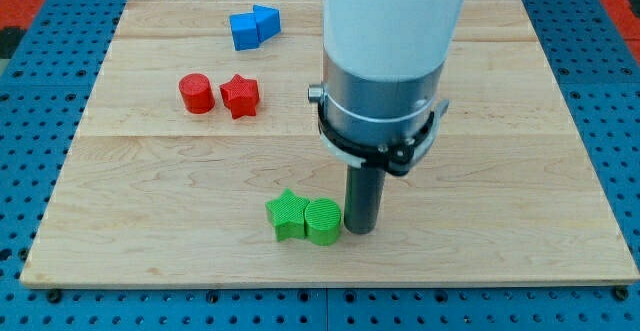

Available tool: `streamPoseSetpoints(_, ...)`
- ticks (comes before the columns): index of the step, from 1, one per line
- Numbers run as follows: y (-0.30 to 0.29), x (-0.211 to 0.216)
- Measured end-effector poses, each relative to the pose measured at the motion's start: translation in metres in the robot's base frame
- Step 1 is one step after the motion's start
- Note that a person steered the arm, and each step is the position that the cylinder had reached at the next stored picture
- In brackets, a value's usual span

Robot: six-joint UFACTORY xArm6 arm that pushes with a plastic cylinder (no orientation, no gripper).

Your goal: Move the green circle slighty towards to the top left

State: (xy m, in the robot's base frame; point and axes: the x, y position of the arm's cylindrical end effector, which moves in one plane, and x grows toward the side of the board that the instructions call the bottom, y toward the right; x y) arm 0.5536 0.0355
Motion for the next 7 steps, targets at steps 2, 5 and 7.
streamPoseSetpoints(2,0.000,-0.036)
streamPoseSetpoints(5,-0.003,0.055)
streamPoseSetpoints(7,-0.013,-0.014)
